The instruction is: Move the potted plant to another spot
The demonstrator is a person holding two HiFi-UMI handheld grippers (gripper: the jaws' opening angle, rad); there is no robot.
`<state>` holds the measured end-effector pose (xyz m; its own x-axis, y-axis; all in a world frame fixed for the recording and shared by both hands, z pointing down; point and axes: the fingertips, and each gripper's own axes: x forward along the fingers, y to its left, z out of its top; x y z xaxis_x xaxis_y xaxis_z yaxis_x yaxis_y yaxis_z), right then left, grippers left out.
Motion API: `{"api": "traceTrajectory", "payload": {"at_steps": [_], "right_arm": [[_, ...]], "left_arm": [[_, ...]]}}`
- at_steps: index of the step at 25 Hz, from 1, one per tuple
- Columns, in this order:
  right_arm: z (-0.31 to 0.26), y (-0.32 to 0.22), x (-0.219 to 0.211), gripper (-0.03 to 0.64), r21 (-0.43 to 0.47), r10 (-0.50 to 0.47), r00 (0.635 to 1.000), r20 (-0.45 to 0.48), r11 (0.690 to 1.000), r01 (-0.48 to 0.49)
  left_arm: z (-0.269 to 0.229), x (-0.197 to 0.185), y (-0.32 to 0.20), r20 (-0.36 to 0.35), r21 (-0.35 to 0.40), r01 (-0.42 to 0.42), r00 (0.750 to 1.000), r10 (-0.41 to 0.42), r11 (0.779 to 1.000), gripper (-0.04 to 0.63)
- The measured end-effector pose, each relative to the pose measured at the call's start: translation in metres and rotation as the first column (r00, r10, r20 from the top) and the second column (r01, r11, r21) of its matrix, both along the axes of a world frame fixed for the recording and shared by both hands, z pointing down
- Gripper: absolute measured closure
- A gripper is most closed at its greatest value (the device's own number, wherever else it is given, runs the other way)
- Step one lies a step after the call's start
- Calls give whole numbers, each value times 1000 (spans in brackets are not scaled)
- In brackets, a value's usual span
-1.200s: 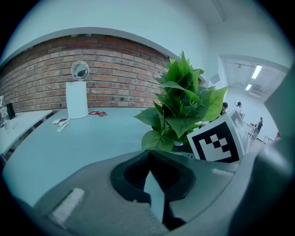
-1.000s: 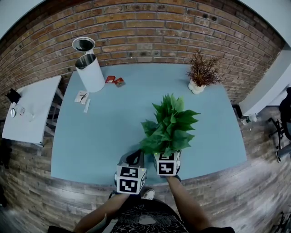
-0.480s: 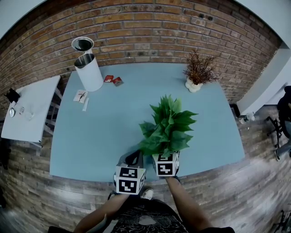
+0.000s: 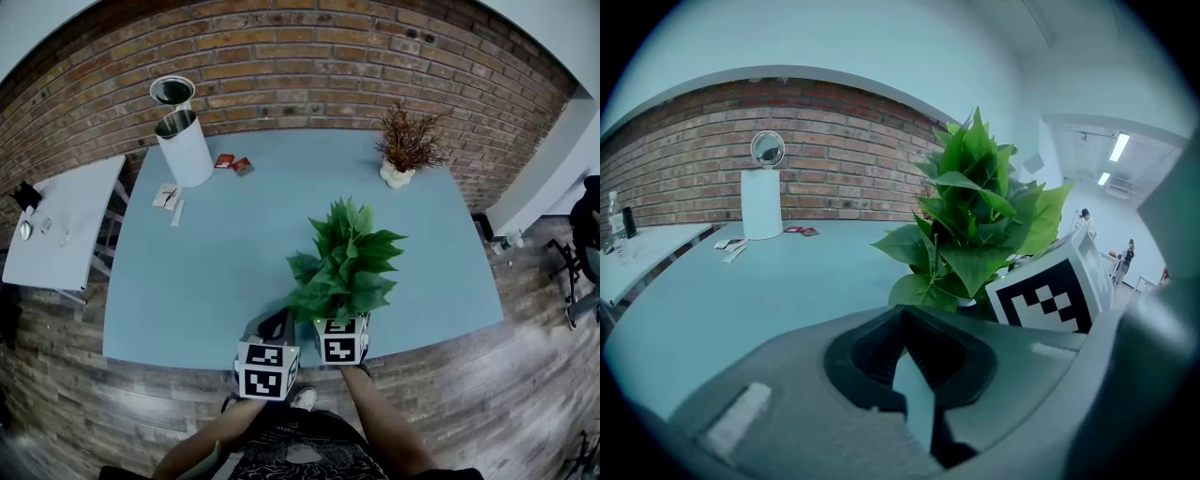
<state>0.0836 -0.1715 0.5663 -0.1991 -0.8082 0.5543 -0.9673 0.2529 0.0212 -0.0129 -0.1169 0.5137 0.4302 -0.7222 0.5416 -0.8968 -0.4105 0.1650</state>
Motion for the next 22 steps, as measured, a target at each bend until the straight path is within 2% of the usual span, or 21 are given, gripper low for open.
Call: {"api": "traceTrajectory", "payload": {"at_steps": [22], "right_arm": [[2, 29, -4, 140, 1, -13, 1000, -4, 1000, 13]], "left_arm": [[-2, -3, 18, -2, 17, 16, 1000, -16, 1000, 595]]}}
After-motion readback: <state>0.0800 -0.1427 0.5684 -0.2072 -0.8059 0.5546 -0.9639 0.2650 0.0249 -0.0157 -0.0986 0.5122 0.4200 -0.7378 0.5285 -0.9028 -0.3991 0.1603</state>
